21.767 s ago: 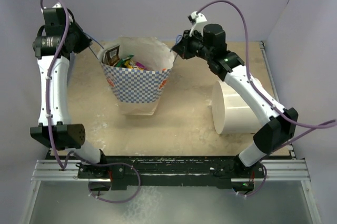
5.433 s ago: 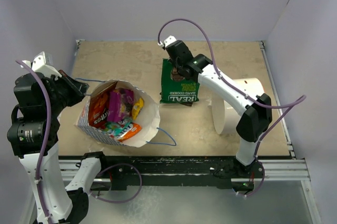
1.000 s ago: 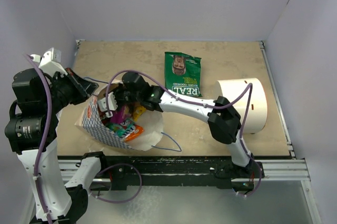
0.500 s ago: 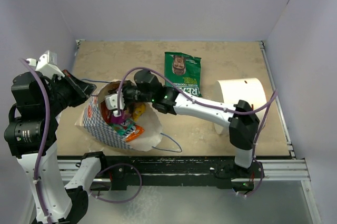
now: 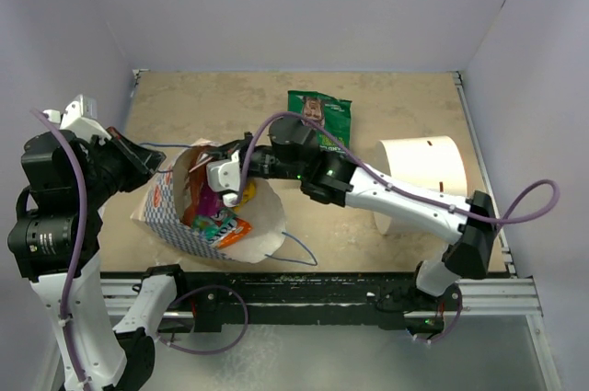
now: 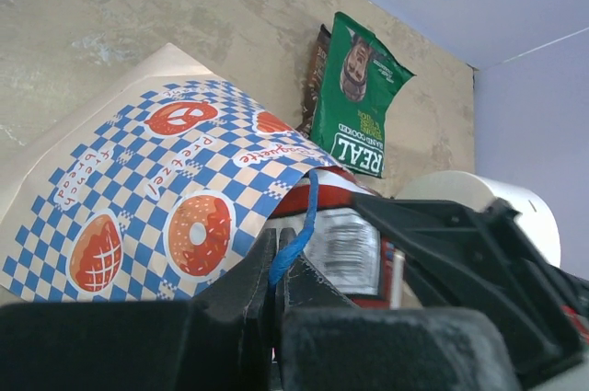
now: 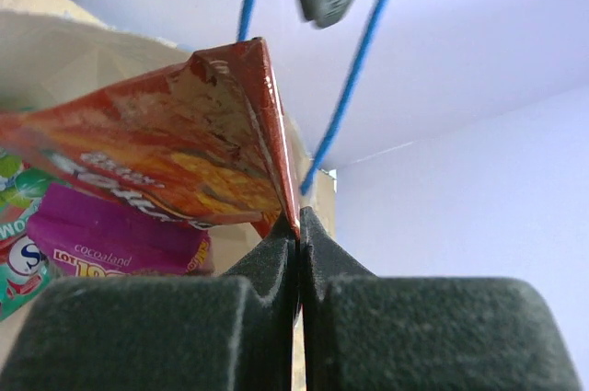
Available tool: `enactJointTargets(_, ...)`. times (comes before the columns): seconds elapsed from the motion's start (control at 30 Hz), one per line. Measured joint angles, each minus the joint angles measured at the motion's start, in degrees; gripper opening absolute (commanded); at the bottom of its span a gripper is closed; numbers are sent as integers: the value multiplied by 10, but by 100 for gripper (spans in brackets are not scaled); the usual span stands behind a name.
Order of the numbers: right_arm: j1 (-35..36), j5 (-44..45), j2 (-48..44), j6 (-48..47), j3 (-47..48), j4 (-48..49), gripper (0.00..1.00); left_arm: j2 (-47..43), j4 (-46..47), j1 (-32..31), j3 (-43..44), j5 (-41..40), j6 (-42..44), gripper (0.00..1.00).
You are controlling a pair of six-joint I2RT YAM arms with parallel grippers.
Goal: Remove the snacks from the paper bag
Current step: Take out the snack from the paper bag, then place the snack at the center of the board.
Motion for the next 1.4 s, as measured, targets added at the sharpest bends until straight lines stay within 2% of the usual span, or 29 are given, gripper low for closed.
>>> enactJointTargets(0.47, 3, 16, -184, 65, -9, -48, 0, -7, 4, 0, -25, -6, 0, 0)
enactJointTargets(0.67, 3, 72, -254, 89, -26, -67, 0, -7, 6, 0, -28, -5, 1, 0)
enactJointTargets(0.77, 3, 130, -279, 96, -42, -75, 0, -8, 6, 0, -28, -4, 1, 0)
enactJointTargets(0.97, 3, 258, -276, 107, -60, -82, 0, -9, 5, 0, -28, -3, 6, 0)
enactJointTargets(1.17, -3, 401, -235, 109, -76, -86, 0, -8, 5, 0, -28, -1, 8, 0)
enactJointTargets(1.4, -56, 472, -183, 133, -111, -98, 0, -5, 5, 0, -23, 2, 20, 0)
